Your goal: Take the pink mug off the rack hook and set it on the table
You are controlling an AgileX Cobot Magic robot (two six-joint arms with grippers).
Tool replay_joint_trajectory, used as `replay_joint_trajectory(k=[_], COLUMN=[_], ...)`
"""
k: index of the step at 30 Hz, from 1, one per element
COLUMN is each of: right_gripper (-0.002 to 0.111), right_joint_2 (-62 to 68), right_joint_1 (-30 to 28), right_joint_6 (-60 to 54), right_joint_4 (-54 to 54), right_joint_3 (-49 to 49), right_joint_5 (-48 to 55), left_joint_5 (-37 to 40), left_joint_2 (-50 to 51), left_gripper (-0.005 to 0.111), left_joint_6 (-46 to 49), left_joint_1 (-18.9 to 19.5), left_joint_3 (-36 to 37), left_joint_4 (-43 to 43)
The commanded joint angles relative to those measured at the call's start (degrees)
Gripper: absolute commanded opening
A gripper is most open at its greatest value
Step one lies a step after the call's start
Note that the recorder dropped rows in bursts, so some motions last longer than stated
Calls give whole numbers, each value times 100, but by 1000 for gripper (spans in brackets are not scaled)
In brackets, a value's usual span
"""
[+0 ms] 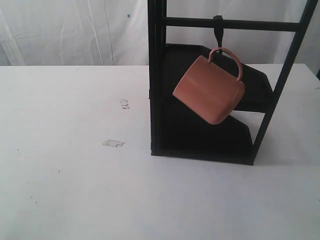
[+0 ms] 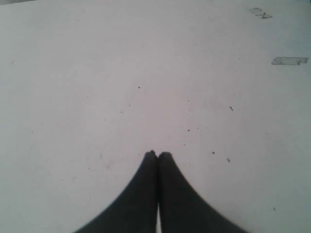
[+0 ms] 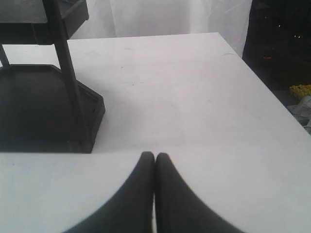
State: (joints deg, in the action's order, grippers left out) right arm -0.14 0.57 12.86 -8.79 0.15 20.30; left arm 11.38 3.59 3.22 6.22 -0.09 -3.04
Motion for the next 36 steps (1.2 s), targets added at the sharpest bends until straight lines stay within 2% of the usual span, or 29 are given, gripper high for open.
replay_joint_trajectory(k=[1, 11, 15, 19, 25, 27, 29, 30, 32, 34, 36], right_gripper=[0, 0, 0, 0, 0, 0, 0, 0, 0, 0, 0], right_joint_2=[14, 14, 14, 14, 14, 14, 14, 14, 14, 14, 14], right_joint_1=[-7, -7, -7, -7, -7, -7, -7, -7, -7, -7, -7], right_joint_6=[33, 33, 33, 33, 33, 33, 33, 33, 33, 33, 111], right_joint_4=[14, 14, 14, 14, 14, 14, 14, 14, 14, 14, 14], right_joint_3=[-15, -15, -15, -15, -15, -15, -15, -15, -15, -15, -15], right_joint_5=[-6, -6, -6, -6, -6, -6, -6, -6, -6, -6, -6], left_joint_5=[26, -86, -395, -587, -560, -827, -1526, -2148, -2758, -2622, -2007], left_joint_2=[-20, -20, -20, -20, -20, -20, -20, -20, -20, -20, -20], left_gripper=[0, 0, 0, 0, 0, 0, 0, 0, 0, 0, 0], left_joint_6=[-41, -197, -1294, -1590, -1590, -1590, -1590, -1590, -1590, -1590, -1502], left_joint_1=[-14, -14, -14, -14, -14, -14, -14, -14, -14, -14, -14], left_joint_3=[9, 9, 9, 9, 9, 9, 9, 9, 9, -170, -349], left_joint_4=[-14, -139, -1407, -2081, -2095, -2095, -2095, -2095, -2087, -1819, -1036])
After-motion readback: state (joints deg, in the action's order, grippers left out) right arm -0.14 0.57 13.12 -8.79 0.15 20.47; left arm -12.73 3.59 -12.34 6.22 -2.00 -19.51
